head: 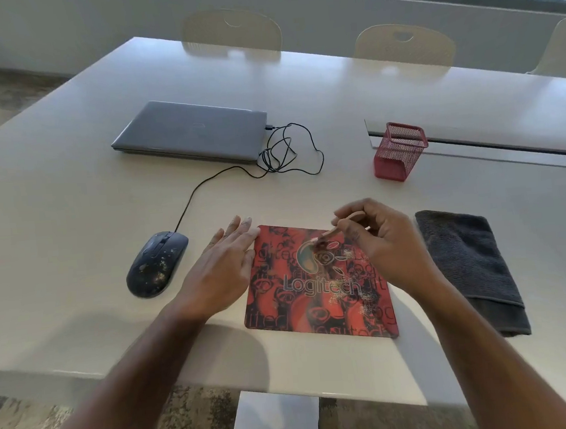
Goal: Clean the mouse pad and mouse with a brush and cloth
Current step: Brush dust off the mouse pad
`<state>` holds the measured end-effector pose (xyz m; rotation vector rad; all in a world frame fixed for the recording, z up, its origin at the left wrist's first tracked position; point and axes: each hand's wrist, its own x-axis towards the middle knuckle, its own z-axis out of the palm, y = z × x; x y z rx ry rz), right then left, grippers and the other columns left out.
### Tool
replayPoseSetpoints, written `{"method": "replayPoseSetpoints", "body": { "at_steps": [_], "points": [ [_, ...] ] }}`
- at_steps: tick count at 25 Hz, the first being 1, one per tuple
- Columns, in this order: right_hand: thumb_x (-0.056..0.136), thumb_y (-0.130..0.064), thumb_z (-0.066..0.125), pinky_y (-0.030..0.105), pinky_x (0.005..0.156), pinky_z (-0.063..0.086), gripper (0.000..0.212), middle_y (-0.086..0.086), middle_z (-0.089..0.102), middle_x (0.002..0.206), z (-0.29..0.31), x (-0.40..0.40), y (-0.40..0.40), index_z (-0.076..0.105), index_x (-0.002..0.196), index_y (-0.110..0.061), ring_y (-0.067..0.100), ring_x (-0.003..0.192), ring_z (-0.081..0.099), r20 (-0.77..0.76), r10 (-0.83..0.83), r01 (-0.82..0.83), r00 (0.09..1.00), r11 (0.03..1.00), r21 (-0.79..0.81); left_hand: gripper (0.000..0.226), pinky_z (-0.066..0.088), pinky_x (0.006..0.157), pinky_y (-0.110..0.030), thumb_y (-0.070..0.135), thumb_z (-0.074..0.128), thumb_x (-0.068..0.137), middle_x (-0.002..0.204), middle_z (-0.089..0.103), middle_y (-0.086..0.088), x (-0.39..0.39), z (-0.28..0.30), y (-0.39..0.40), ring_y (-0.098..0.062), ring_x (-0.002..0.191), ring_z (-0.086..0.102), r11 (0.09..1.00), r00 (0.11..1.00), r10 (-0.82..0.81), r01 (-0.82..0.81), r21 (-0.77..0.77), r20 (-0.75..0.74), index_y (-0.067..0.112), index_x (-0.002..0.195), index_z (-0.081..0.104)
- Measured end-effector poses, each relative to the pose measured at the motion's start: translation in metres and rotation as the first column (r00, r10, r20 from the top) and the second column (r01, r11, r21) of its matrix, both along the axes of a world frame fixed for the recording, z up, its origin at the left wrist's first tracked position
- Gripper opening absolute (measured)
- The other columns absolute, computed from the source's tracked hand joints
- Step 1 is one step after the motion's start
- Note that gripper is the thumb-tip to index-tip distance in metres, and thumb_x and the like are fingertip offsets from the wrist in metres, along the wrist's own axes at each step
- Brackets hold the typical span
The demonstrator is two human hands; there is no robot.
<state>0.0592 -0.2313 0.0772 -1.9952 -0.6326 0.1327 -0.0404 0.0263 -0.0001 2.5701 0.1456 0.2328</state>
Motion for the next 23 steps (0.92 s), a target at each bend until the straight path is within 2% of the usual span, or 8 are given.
{"method": "replayPoseSetpoints", "body": {
  "at_steps": [5,7,9,11,14,18,21,23],
  "points": [
    [0.101,-0.015,0.066,0.027,0.079,0.057,0.008,0.0,0.08,0.091,-0.009,-0.006,0.007,0.073,0.103,-0.011,0.012,0.086,0.077,-0.093,-0.003,0.012,0.996,0.995,0.098,0.05,0.004,0.126,-0.028,0.022,0.036,0.107,0.167,0.02,0.002,0.0,0.001,-0.001,-0.003,0.154,0.002,1.0,1.0,0.001,-0.001,0.014,-0.013,0.018,0.157,0.033],
    [0.102,-0.021,0.065,0.022,0.071,0.055,0.008,-0.004,0.08,0.09,-0.009,-0.009,0.006,0.071,0.103,-0.016,0.008,0.08,0.075,-0.051,-0.028,0.03,0.998,0.999,0.029,0.05,0.003,0.126,-0.027,0.024,0.036,0.108,0.167,0.019,0.003,0.0,0.001,-0.001,-0.002,0.154,0.001,1.0,1.0,0.007,-0.006,0.013,-0.016,0.018,0.157,0.033],
    [0.104,-0.026,0.062,0.029,0.063,0.055,0.007,-0.004,0.079,0.087,-0.009,-0.011,-0.001,0.067,0.101,-0.022,0.012,0.071,0.07,-0.006,-0.038,0.037,0.999,0.995,-0.088,0.049,0.003,0.125,-0.026,0.023,0.037,0.107,0.167,0.019,0.004,0.001,0.0,-0.001,-0.001,0.154,0.002,1.0,1.0,0.012,-0.012,0.012,-0.014,0.018,0.156,0.034],
    [0.106,-0.027,0.058,0.034,0.072,0.06,0.013,-0.002,0.078,0.087,-0.003,-0.011,-0.012,0.064,0.099,-0.018,0.013,0.076,0.074,-0.013,-0.045,0.042,0.999,0.988,-0.146,0.049,0.003,0.126,-0.026,0.022,0.037,0.107,0.167,0.02,0.004,0.002,-0.001,-0.001,-0.001,0.153,0.001,1.0,1.0,0.013,-0.013,0.008,-0.014,0.018,0.156,0.035],
    [0.107,-0.021,0.055,0.022,0.074,0.058,0.018,-0.004,0.079,0.086,0.01,-0.014,-0.026,0.063,0.097,-0.008,0.006,0.076,0.076,-0.056,-0.086,0.08,0.995,0.992,-0.098,0.049,0.003,0.126,-0.027,0.023,0.037,0.107,0.167,0.019,0.004,0.003,-0.003,0.001,-0.001,0.154,0.0,1.0,1.0,0.011,-0.01,0.01,-0.015,0.018,0.156,0.035],
    [0.106,-0.026,0.057,0.043,0.09,0.061,0.013,-0.01,0.08,0.094,0.013,-0.012,-0.017,0.066,0.104,-0.017,0.007,0.088,0.077,-0.05,-0.165,0.165,0.985,0.986,0.005,0.049,0.001,0.125,-0.026,0.023,0.038,0.107,0.167,0.018,0.003,0.003,-0.004,0.001,-0.001,0.154,0.0,1.0,1.0,0.009,-0.009,0.024,-0.016,0.018,0.156,0.034],
    [0.106,-0.032,0.056,0.053,0.091,0.06,0.013,-0.01,0.08,0.096,0.006,-0.015,-0.012,0.065,0.104,-0.024,0.016,0.092,0.078,-0.055,-0.137,0.132,0.989,0.987,-0.092,0.049,0.0,0.125,-0.026,0.023,0.038,0.107,0.167,0.018,0.003,0.003,-0.003,0.0,-0.001,0.153,-0.001,1.0,1.0,0.011,-0.011,0.011,-0.018,0.018,0.156,0.035],
    [0.107,-0.031,0.053,0.052,0.089,0.06,0.016,-0.007,0.08,0.091,0.01,-0.017,-0.019,0.064,0.101,-0.021,0.016,0.085,0.078,-0.069,-0.129,0.116,0.989,0.979,-0.167,0.049,0.001,0.125,-0.027,0.024,0.037,0.107,0.167,0.018,0.004,0.003,-0.004,0.0,0.0,0.153,-0.001,1.0,1.0,0.016,-0.016,0.009,-0.017,0.018,0.156,0.035]
  ]
}}
